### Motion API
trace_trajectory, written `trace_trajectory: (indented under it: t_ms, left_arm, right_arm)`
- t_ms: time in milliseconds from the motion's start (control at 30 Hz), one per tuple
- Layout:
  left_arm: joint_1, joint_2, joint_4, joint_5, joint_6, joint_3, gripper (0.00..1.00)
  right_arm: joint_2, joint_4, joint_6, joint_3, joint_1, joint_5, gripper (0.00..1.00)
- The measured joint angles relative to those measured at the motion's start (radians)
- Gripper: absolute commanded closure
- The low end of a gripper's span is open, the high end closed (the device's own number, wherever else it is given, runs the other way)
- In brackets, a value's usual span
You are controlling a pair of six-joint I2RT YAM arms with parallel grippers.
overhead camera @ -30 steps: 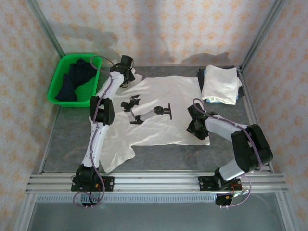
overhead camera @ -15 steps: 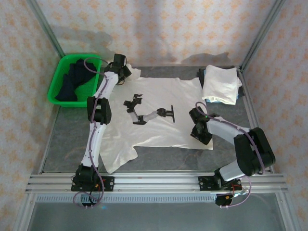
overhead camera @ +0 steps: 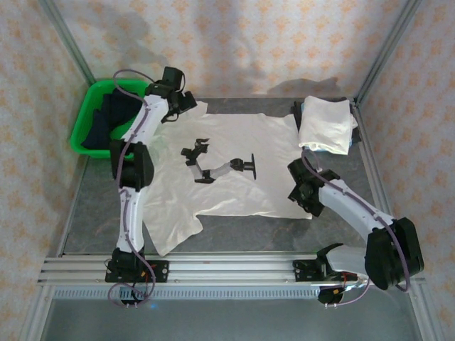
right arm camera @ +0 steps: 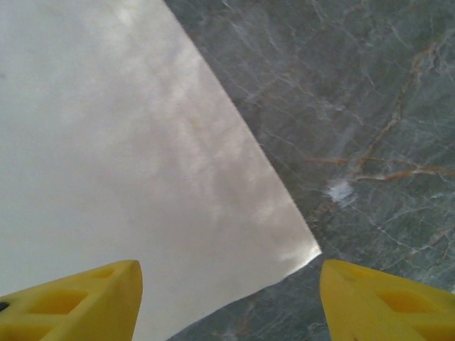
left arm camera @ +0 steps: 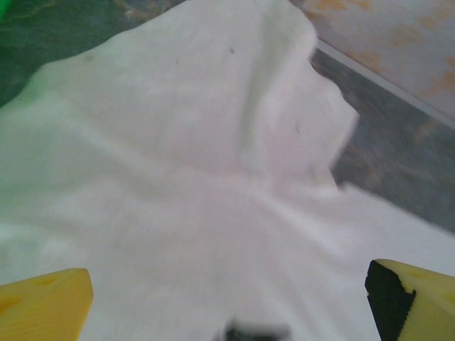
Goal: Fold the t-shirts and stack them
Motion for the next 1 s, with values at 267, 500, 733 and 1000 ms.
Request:
trace_trajectory:
  t_ms: [267, 500, 733, 1000]
  left_arm:
    - [-0.246, -0.920, -0.010, -0.084, -0.055, -1.039, 0.10]
    - [-0.401, -1.225, -0.222, -0.146, -0.294, -1.453, 0.18]
    - [-0.573, -1.401, -0.257, -0.174, -0.525, -1.559, 0.31]
    - [-0.643, -1.427, -0.259, -0.174, -0.616, -1.633, 0.32]
  right_arm:
    - [-0.002, 0.037, -0.036, -0.072, -0.056, -0.063, 0.36]
    - [-0.005, 0.078, -0.088, -0.076, -0.077, -0.107, 0.35]
    - [0.067, 0.117, -0.146, -0.048, -0.079, -0.126, 0.35]
    - [-0.026, 0.135, -0.159, -0.046, -0.079, -0.113, 0.33]
